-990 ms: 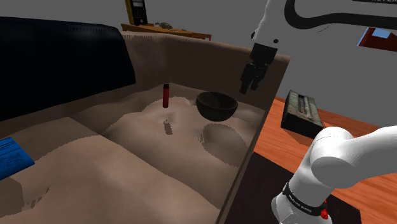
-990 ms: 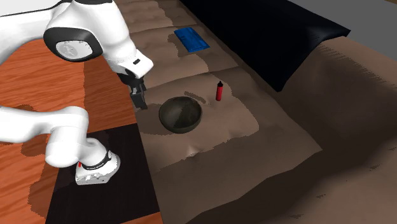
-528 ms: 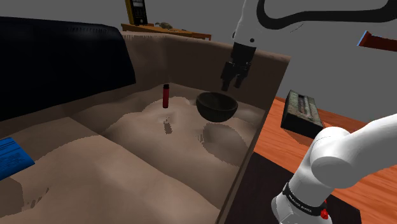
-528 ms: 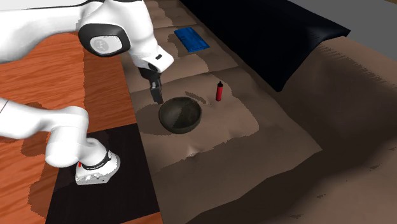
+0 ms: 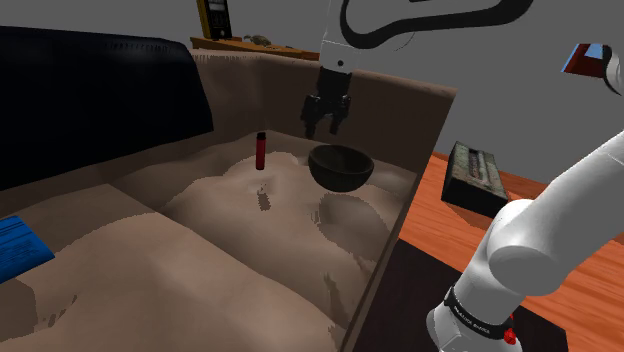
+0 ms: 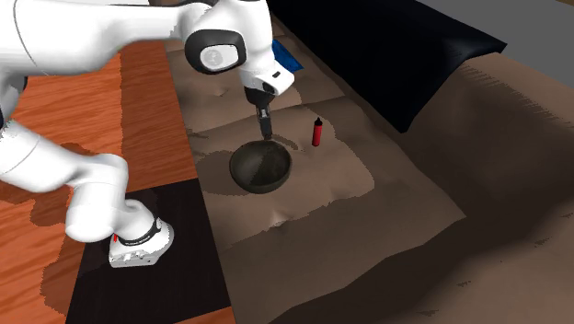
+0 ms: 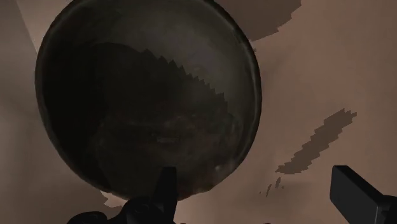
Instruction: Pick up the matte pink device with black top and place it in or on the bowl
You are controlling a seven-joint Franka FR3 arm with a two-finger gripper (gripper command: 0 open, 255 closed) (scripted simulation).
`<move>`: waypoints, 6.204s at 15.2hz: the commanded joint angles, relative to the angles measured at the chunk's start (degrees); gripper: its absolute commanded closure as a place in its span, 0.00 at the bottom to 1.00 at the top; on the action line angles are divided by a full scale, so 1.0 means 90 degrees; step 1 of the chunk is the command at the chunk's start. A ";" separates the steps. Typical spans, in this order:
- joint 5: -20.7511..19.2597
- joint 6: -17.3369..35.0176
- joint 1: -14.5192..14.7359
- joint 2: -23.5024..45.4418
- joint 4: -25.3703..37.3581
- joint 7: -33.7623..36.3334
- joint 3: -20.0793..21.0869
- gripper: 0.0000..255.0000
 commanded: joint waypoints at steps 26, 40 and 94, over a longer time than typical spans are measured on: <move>-0.0801 0.0182 0.0256 0.4048 0.3680 0.1083 0.0281 0.00; -0.0800 0.0098 0.0259 0.4044 0.3759 0.1081 0.0282 1.00; -0.0218 -0.2002 -0.0498 -0.0305 0.1554 -0.0376 -0.0367 1.00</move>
